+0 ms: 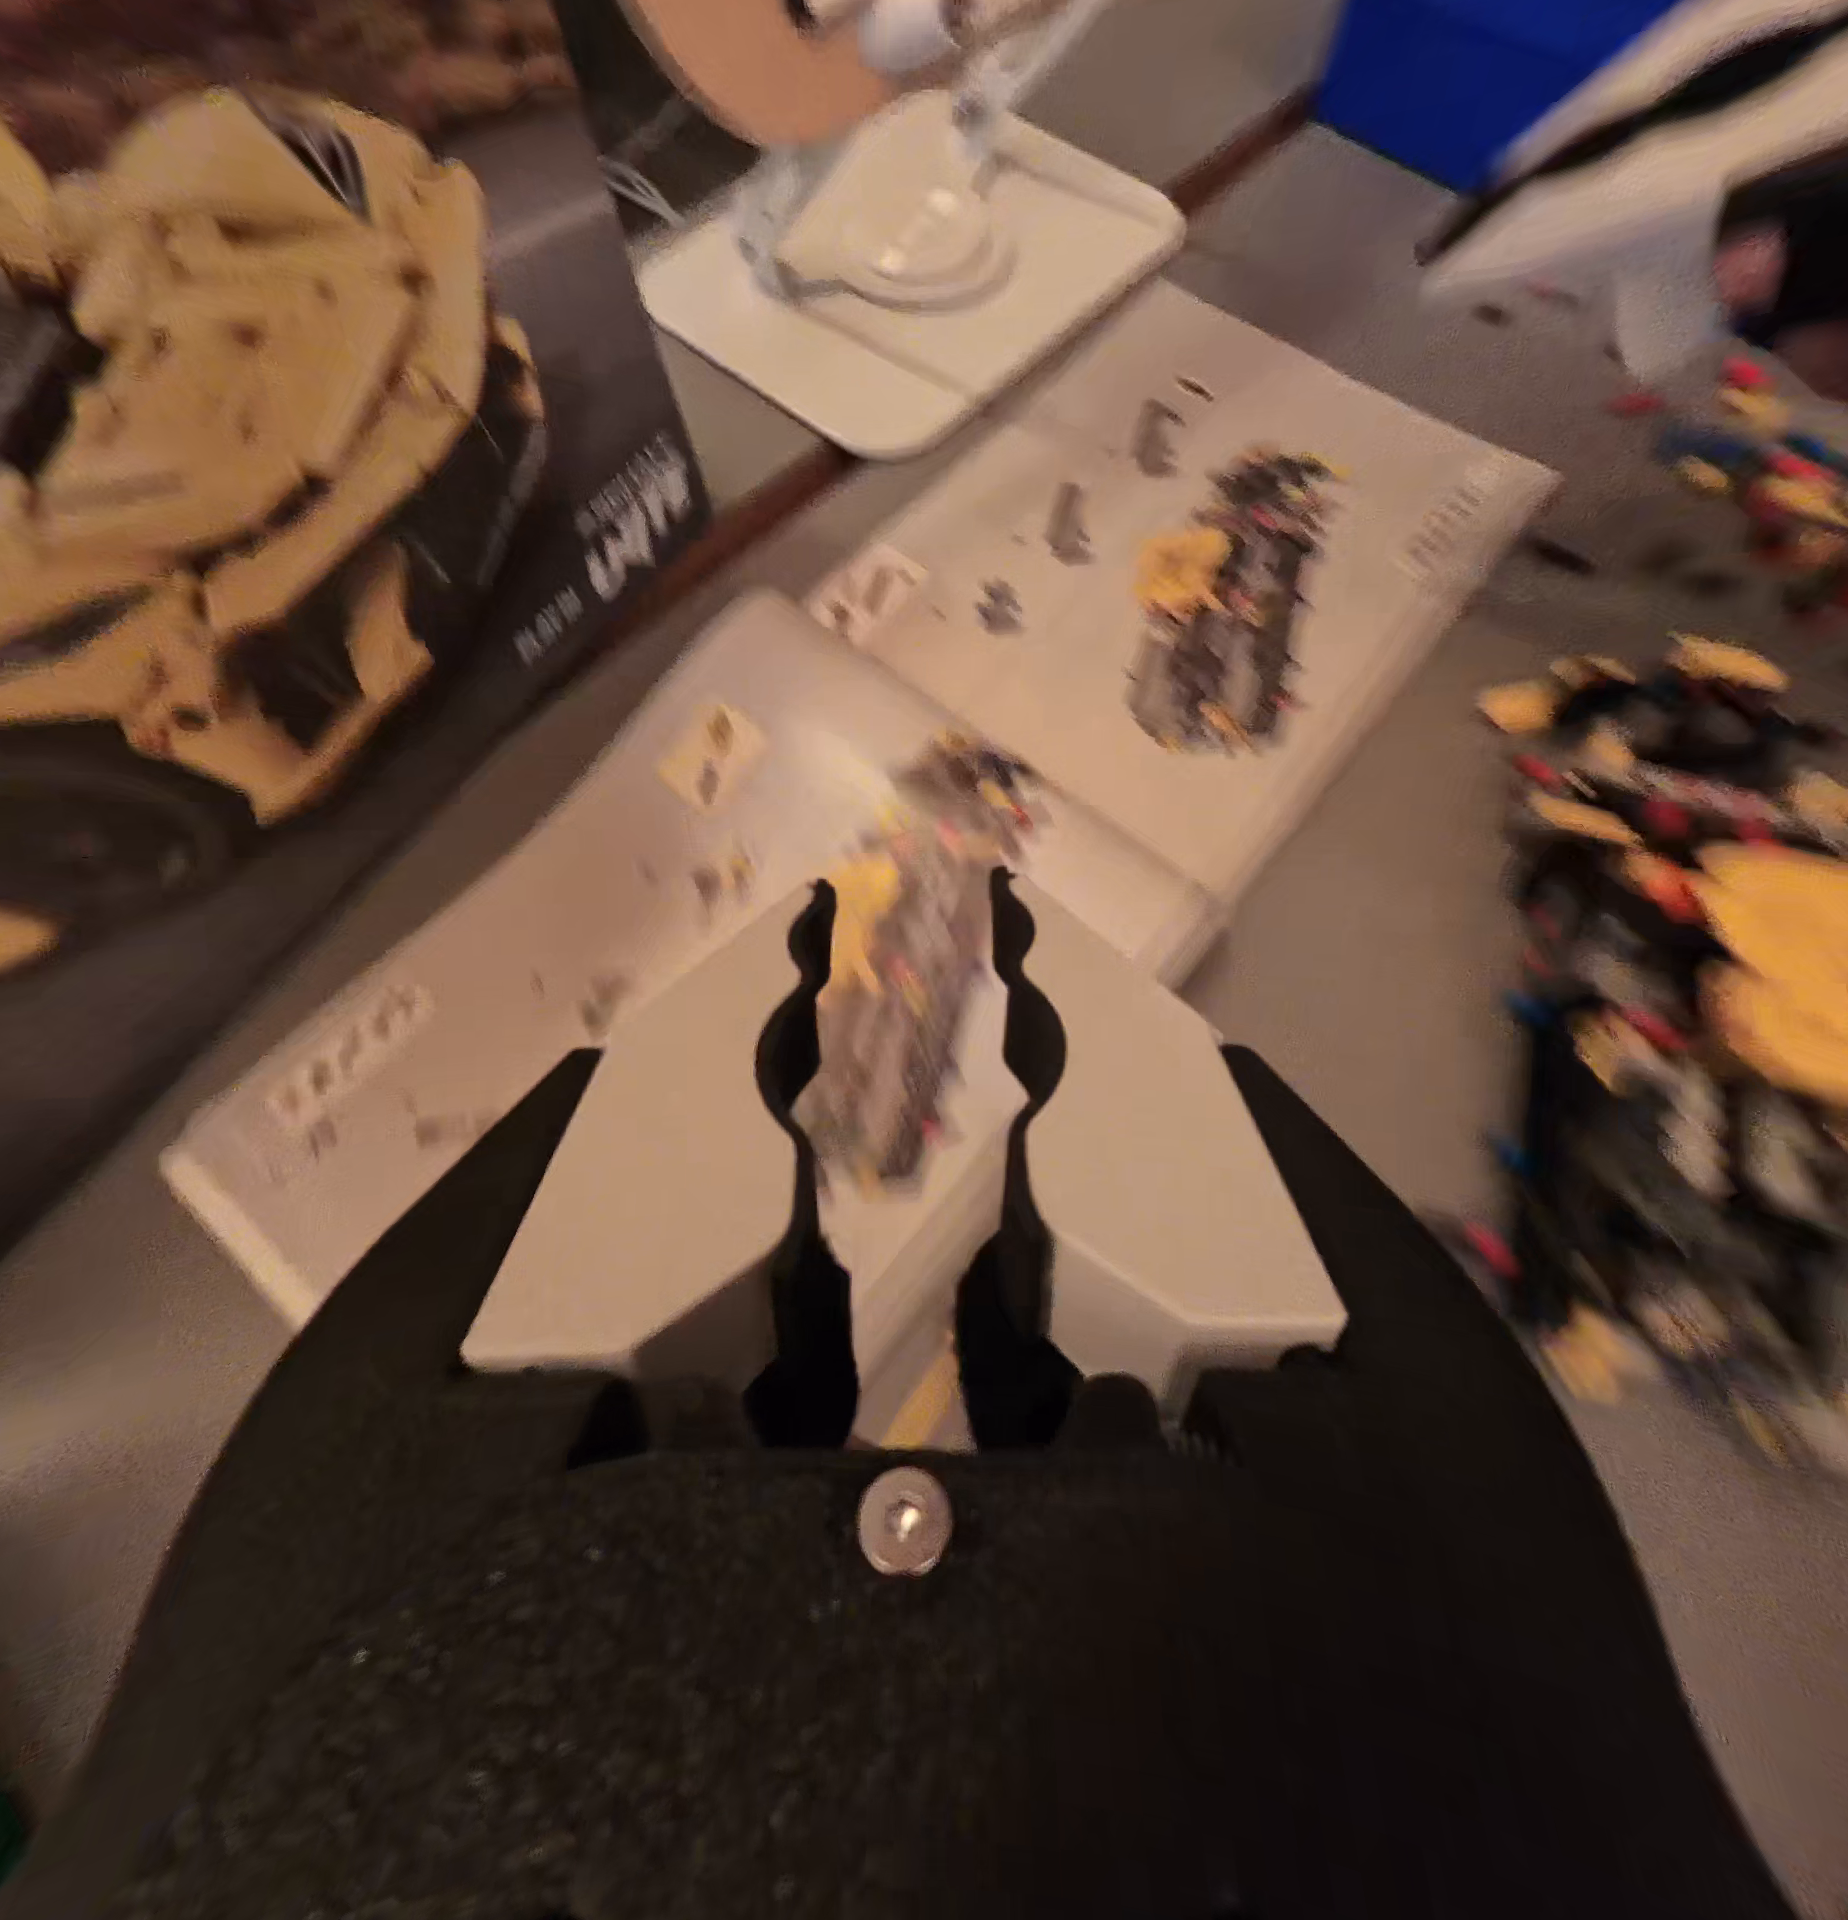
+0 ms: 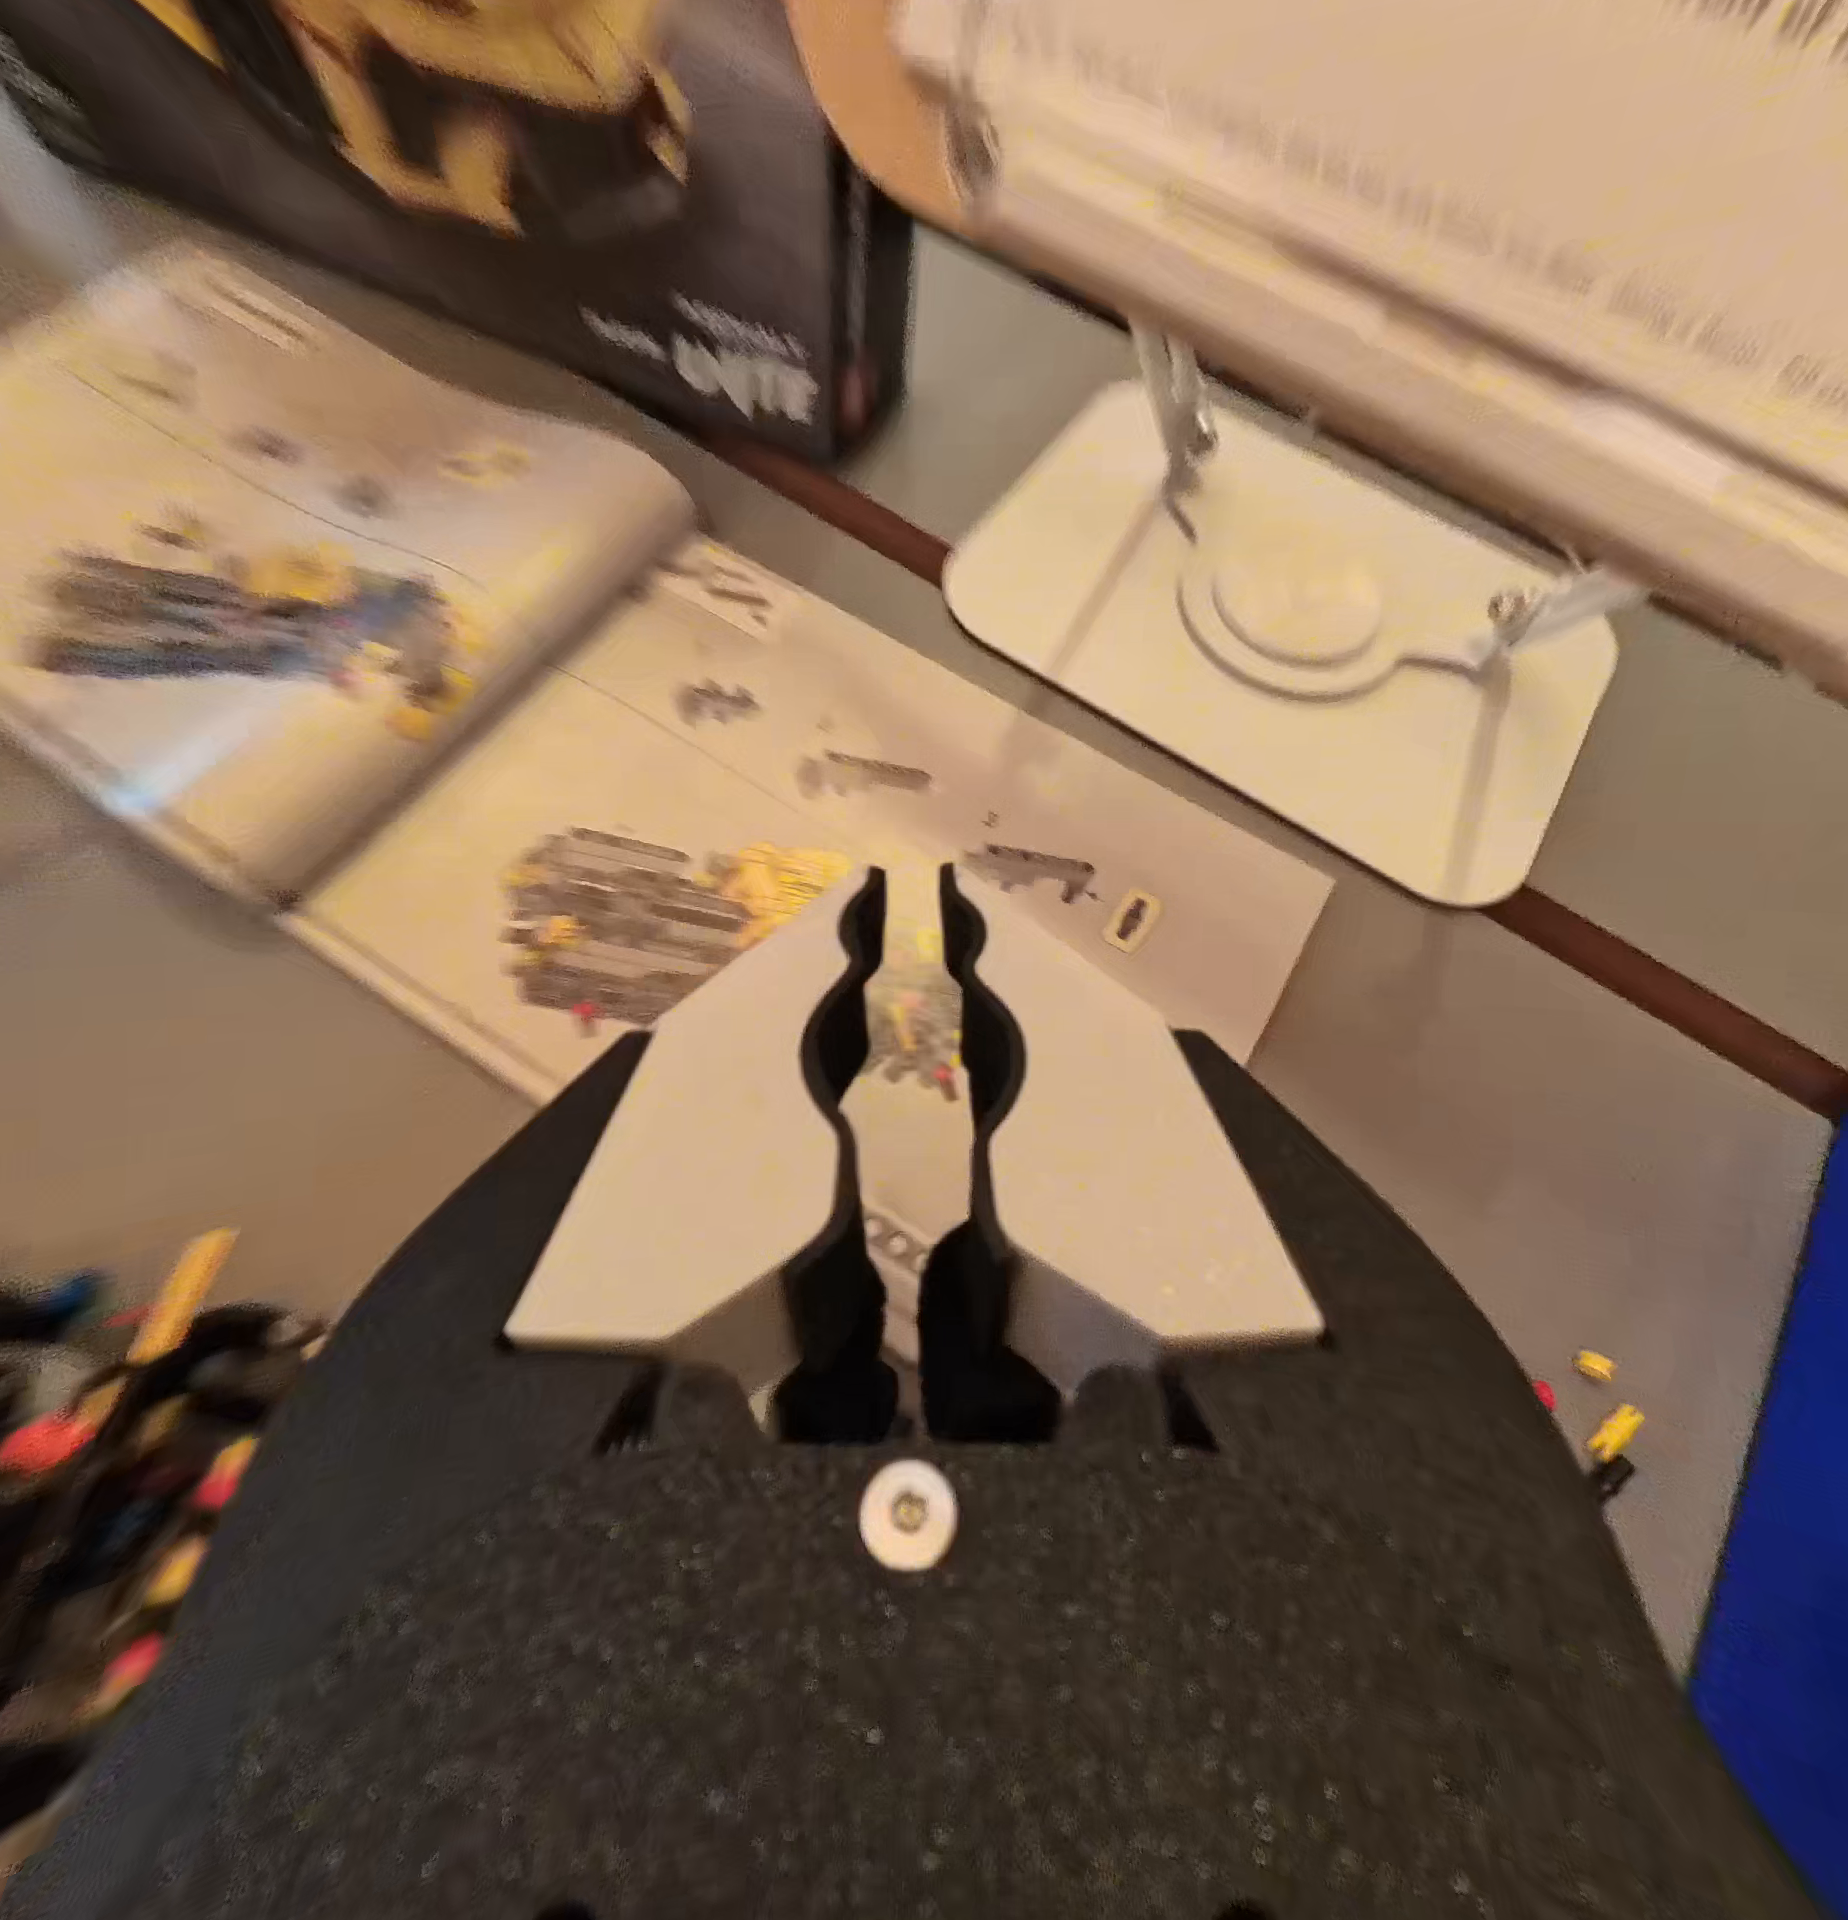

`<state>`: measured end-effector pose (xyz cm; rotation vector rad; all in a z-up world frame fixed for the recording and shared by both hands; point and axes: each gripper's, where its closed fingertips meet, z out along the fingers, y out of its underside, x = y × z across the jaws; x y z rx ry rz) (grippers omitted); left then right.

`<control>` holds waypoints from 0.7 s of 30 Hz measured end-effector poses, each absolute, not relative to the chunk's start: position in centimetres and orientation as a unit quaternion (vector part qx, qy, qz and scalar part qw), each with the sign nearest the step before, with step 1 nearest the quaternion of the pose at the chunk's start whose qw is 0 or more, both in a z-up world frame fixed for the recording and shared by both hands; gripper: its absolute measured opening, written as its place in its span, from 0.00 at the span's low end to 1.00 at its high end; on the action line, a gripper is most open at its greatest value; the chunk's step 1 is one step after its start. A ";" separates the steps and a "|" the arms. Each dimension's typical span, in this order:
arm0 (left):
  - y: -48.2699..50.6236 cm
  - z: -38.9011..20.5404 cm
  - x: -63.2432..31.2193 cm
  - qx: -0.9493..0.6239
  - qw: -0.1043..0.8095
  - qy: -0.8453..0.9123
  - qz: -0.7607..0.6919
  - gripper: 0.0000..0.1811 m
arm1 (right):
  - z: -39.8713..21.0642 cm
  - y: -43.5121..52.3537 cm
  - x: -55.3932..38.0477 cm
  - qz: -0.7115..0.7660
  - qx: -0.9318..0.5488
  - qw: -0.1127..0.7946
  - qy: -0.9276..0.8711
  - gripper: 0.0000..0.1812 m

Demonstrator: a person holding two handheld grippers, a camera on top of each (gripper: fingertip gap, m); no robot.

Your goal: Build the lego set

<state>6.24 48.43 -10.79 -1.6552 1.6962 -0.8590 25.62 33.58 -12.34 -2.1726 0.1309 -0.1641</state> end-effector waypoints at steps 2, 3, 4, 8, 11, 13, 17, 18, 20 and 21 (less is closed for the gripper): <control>46.2 -10.6 0.0 -0.628 0.236 0.660 -0.337 0.21 | -10.0 31.8 23.1 -0.026 -0.869 0.493 0.036 0.11; 45.3 -11.0 -3.0 -0.634 0.204 0.664 -0.339 0.21 | -9.2 30.7 21.6 -0.002 -0.860 0.509 0.031 0.12; 44.8 -11.4 -5.8 -0.642 0.189 0.663 -0.336 0.21 | -8.6 29.5 20.0 0.019 -0.850 0.526 0.028 0.13; 45.2 -13.4 -13.3 -0.676 0.227 0.641 -0.283 0.21 | -8.4 24.3 15.5 0.049 -0.814 0.576 0.060 0.13; 44.5 -14.8 -15.5 -0.674 0.243 0.646 -0.263 0.21 | -9.3 21.5 12.5 0.051 -0.799 0.594 0.081 0.12; 44.2 -15.3 -15.2 -0.658 0.258 0.658 -0.258 0.20 | -9.6 20.2 10.8 0.051 -0.786 0.609 0.091 0.12; 44.8 -16.1 -12.0 -0.659 0.247 0.661 -0.261 0.20 | -9.9 18.8 9.0 0.046 -0.767 0.631 0.106 0.11; 44.9 -16.4 -10.8 -0.665 0.239 0.657 -0.262 0.20 | -9.8 18.5 8.8 0.045 -0.763 0.636 0.108 0.11; 45.0 -17.8 -9.0 -0.684 0.223 0.649 -0.249 0.20 | -10.0 18.1 8.8 0.038 -0.760 0.639 0.112 0.11; 45.2 -18.6 -8.4 -0.696 0.215 0.641 -0.240 0.20 | -10.2 17.9 8.8 0.034 -0.762 0.637 0.114 0.11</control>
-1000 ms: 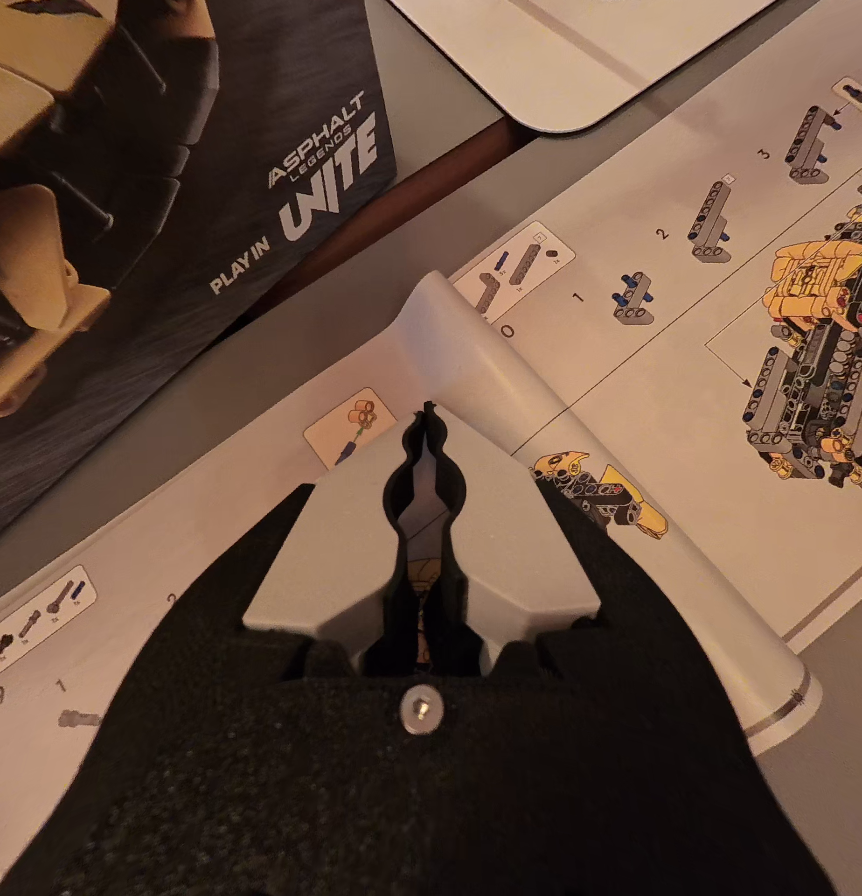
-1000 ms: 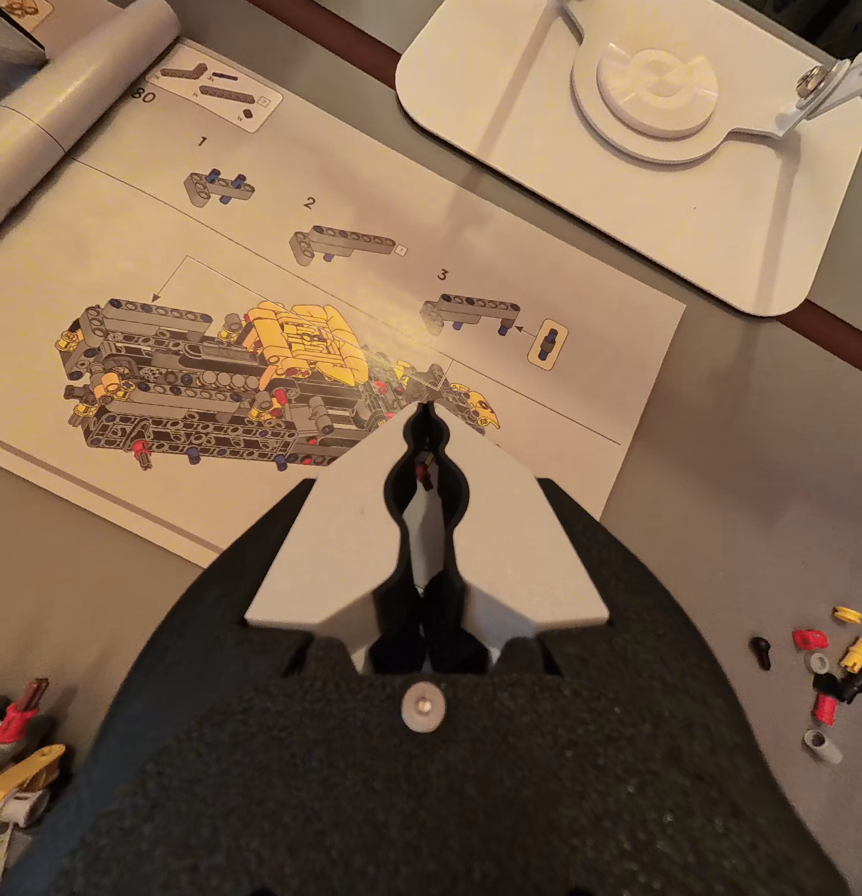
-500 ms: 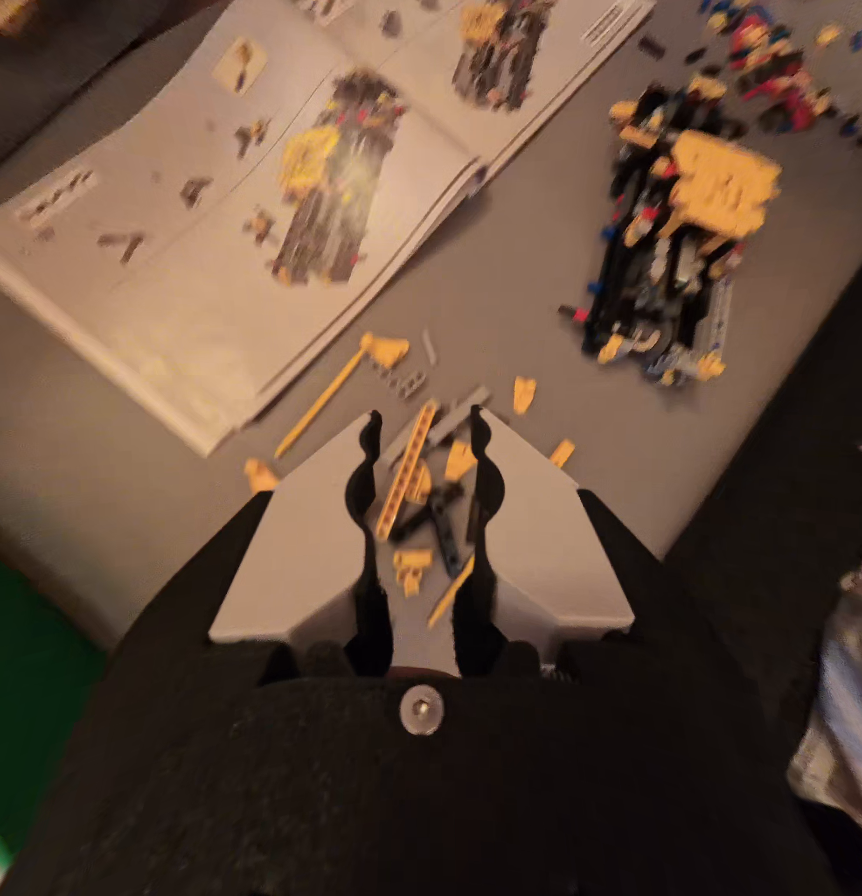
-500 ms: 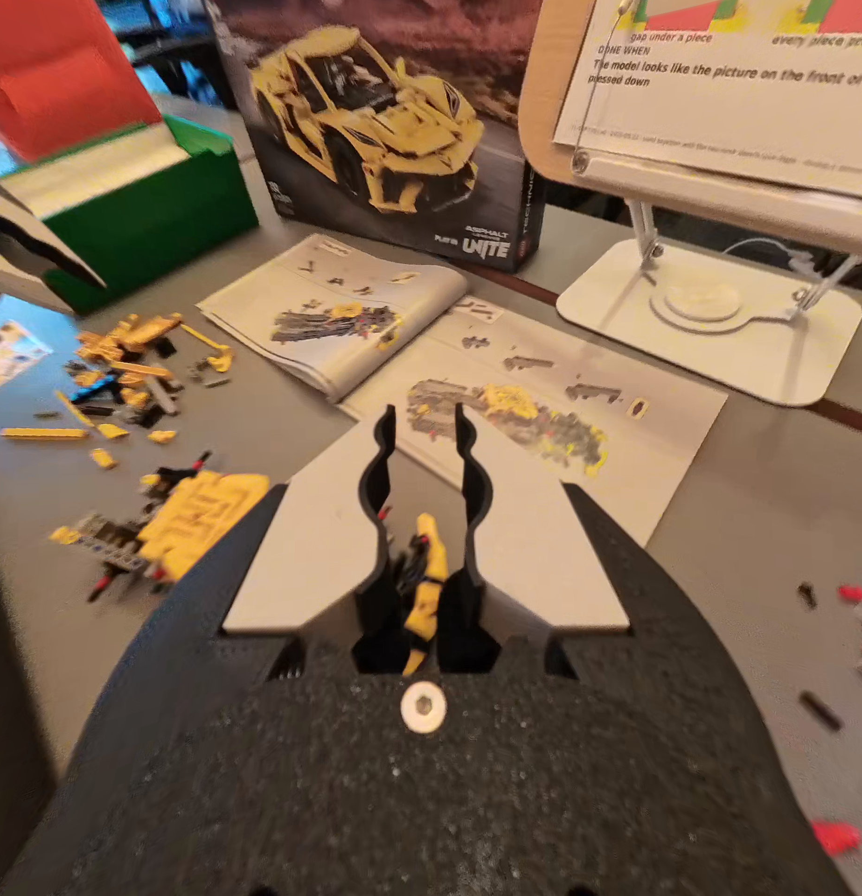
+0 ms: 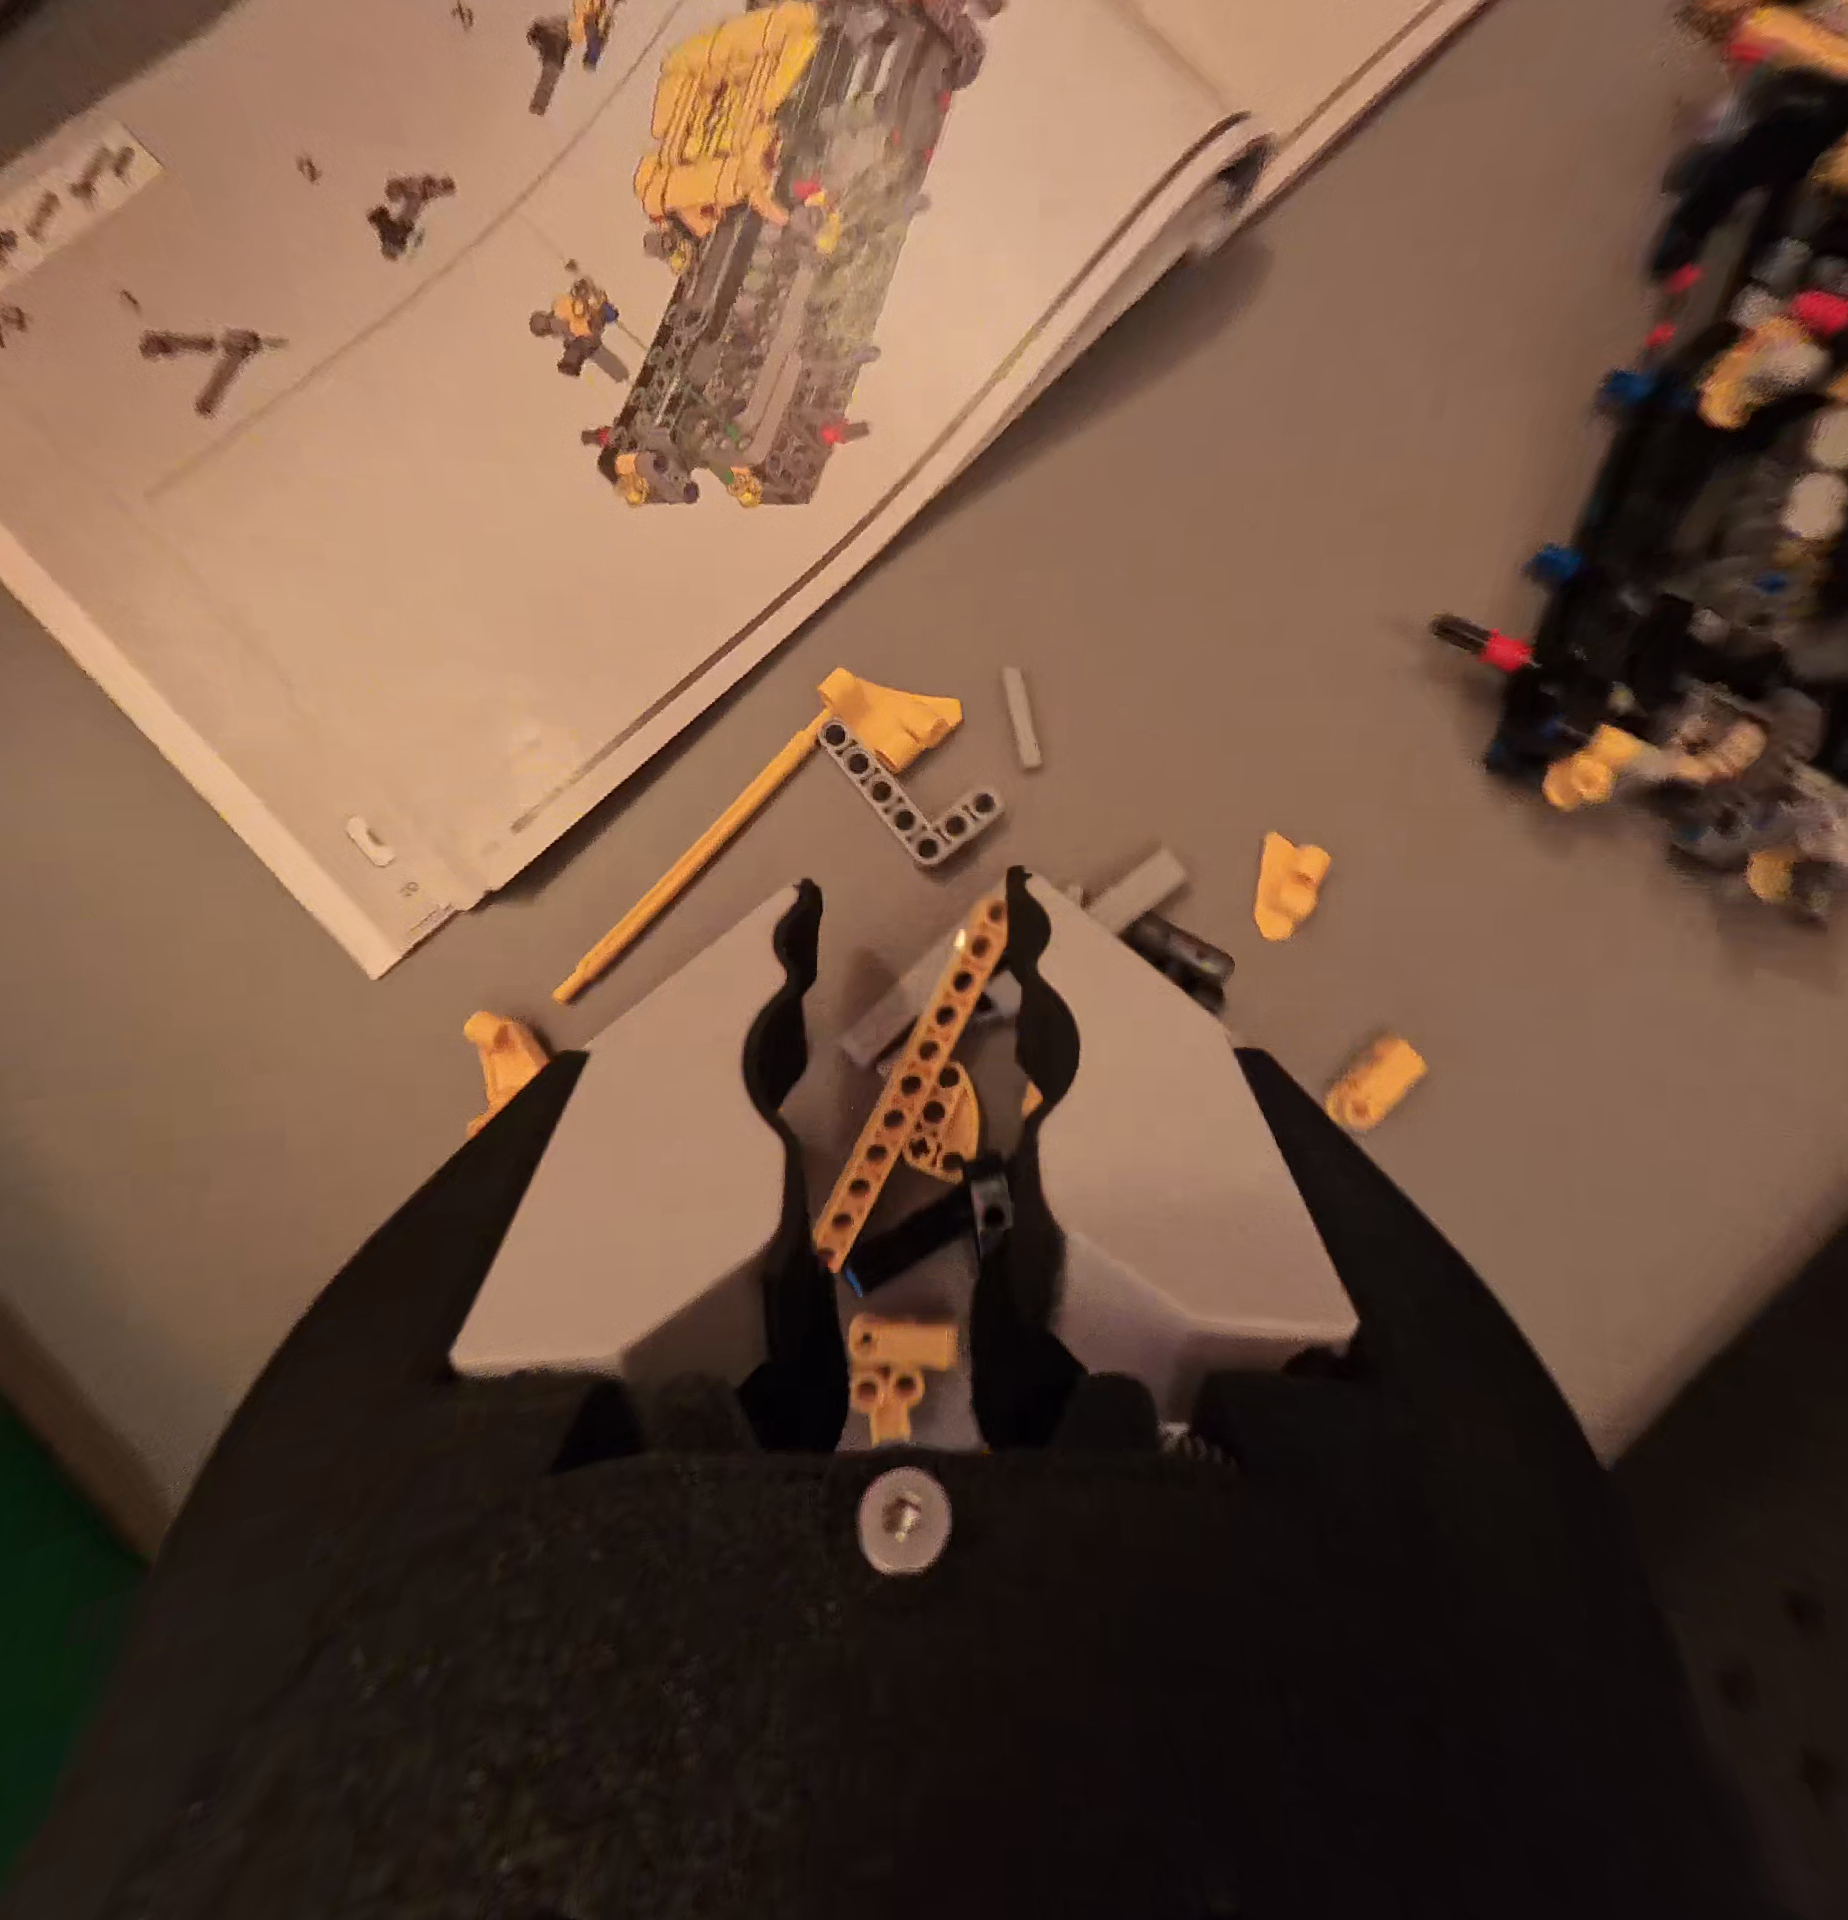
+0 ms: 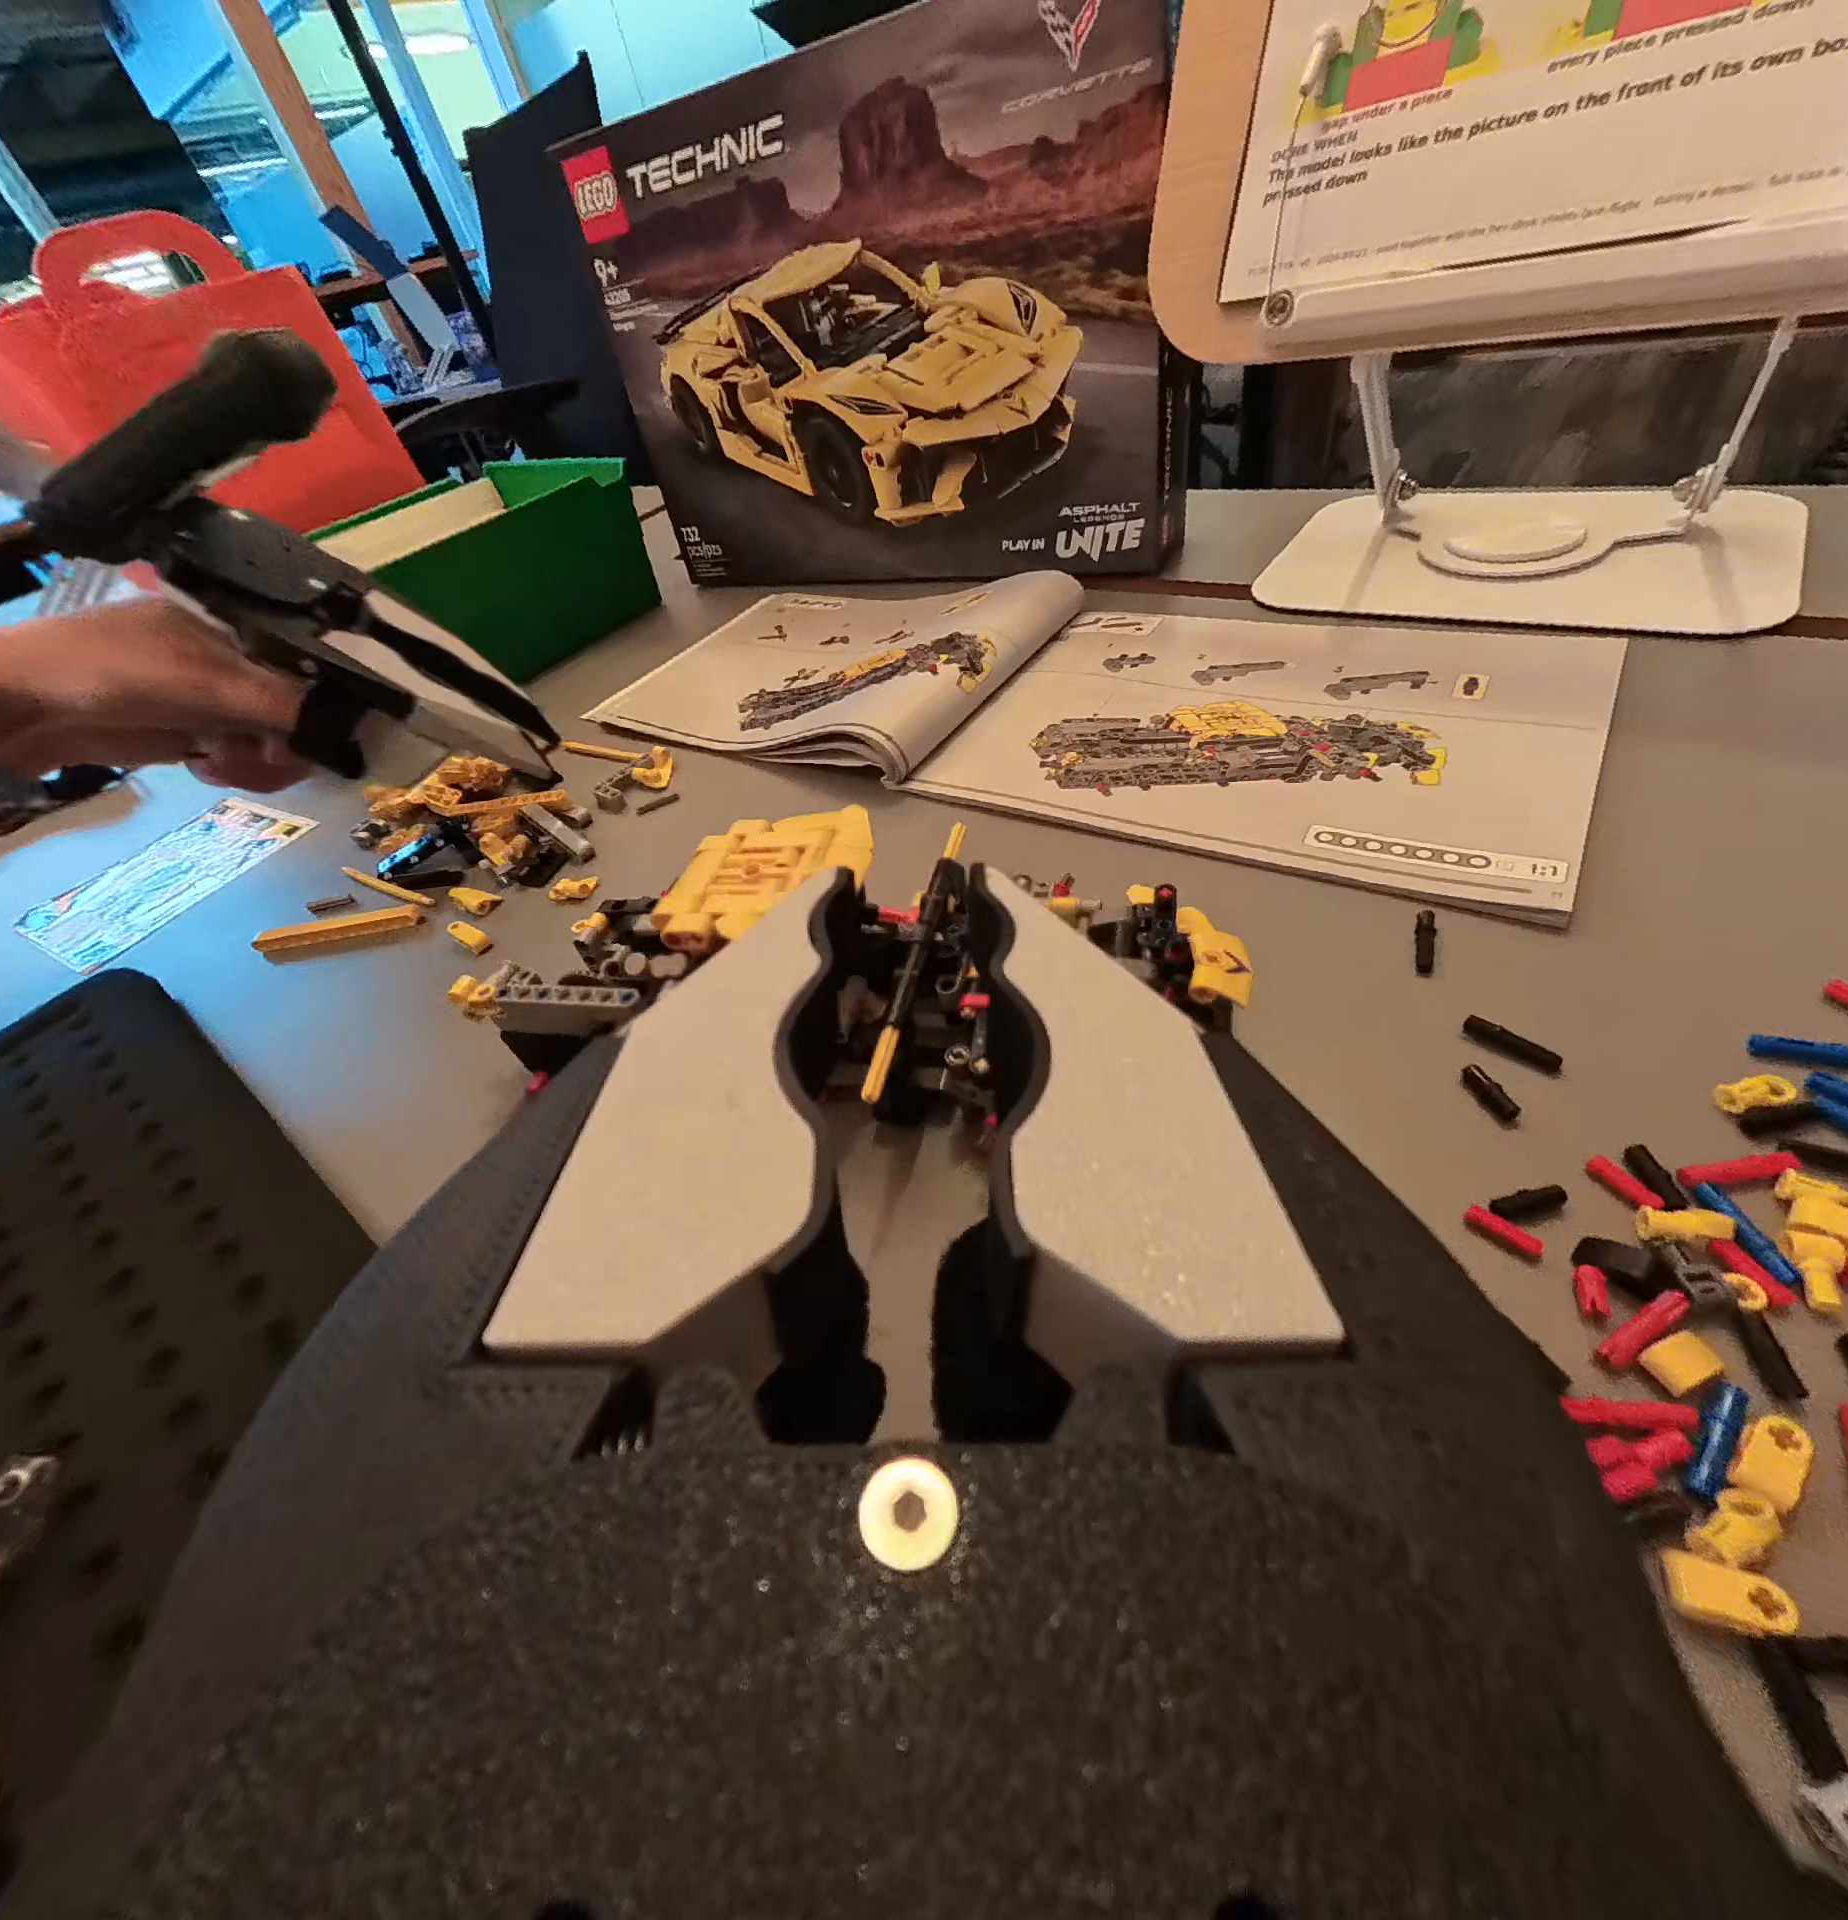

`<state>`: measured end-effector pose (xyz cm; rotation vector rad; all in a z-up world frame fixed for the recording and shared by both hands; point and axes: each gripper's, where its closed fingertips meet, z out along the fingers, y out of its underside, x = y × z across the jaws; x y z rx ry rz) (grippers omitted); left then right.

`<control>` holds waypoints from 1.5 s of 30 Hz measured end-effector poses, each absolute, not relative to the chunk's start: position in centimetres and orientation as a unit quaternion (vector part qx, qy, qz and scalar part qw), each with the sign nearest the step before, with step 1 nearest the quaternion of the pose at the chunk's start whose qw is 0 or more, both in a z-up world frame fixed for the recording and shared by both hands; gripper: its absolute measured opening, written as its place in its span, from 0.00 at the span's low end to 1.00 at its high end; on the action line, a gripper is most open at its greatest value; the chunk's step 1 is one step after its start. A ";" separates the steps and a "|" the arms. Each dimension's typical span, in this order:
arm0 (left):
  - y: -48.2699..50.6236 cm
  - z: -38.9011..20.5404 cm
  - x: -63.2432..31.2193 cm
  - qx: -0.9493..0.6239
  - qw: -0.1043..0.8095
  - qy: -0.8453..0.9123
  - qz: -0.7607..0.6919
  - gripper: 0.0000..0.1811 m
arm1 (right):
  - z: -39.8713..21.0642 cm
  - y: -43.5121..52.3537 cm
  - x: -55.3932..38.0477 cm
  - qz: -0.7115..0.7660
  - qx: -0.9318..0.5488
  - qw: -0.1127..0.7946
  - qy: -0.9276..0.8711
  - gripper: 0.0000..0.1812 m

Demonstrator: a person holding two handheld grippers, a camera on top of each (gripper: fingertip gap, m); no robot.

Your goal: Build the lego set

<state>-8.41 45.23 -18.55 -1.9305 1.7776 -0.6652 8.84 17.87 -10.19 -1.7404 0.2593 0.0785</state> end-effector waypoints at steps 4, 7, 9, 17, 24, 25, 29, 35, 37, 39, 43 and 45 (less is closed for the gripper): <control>44.3 -20.2 -6.6 -0.752 0.158 0.579 -0.273 0.23 | -10.2 16.8 9.6 0.025 -0.753 0.645 0.128 0.11; 44.7 -20.9 -6.1 -0.774 0.177 0.556 -0.247 0.24 | -10.2 16.3 10.1 0.031 -0.740 0.658 0.136 0.10; 45.2 -21.1 -6.2 -0.780 0.195 0.554 -0.214 0.24 | -10.3 16.3 10.5 0.035 -0.737 0.661 0.134 0.10; 45.2 -21.0 -6.2 -0.778 0.238 0.559 -0.159 0.14 | -10.1 16.0 11.2 0.064 -0.722 0.675 0.138 0.10; 43.2 -13.7 -7.1 -0.759 0.291 0.542 -0.211 0.14 | -10.5 16.4 11.0 0.065 -0.730 0.667 0.132 0.11; 40.5 -11.7 -6.5 -0.735 0.287 0.555 -0.262 0.14 | -10.7 16.5 11.0 0.060 -0.733 0.665 0.129 0.11; 25.5 -8.8 -4.1 -0.627 0.183 0.634 -0.413 0.14 | -11.0 16.7 10.7 0.045 -0.743 0.658 0.118 0.11; 14.0 -16.3 -1.3 -0.571 0.086 0.726 -0.374 0.14 | -10.8 16.5 10.9 0.037 -0.740 0.661 0.120 0.10; 13.2 -18.1 -0.8 -0.563 0.077 0.742 -0.355 0.14 | -10.9 16.5 10.9 0.039 -0.741 0.659 0.122 0.10; 13.3 -19.6 -0.2 -0.560 0.094 0.754 -0.329 0.14 | -11.3 16.7 10.8 0.042 -0.748 0.651 0.120 0.12; 13.8 -20.5 0.5 -0.564 0.116 0.753 -0.320 0.14 | -12.0 17.1 10.4 0.033 -0.763 0.636 0.110 0.13; 14.1 -20.8 0.4 -0.565 0.123 0.753 -0.315 0.17 | -12.5 17.5 10.1 0.030 -0.774 0.625 0.102 0.15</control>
